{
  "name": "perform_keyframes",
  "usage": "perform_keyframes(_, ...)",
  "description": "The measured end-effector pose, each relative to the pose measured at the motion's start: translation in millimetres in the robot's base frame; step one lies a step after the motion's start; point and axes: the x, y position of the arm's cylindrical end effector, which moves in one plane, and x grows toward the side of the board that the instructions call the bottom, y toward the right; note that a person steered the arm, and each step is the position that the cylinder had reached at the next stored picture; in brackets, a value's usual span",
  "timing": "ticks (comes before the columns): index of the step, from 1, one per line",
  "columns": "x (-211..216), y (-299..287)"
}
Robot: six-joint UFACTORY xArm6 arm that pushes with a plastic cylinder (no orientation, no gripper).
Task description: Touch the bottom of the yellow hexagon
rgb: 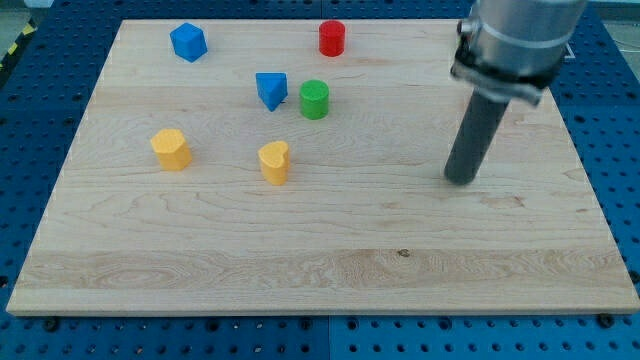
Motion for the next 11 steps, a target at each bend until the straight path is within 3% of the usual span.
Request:
perform_keyframes(1, 56.0, -56.3)
perform_keyframes(2, 73.2, -132.6)
perform_keyframes(4, 31.5, -221.2)
perform_keyframes(6, -18.7, -244.3)
perform_keyframes(11, -45.3, -331.2)
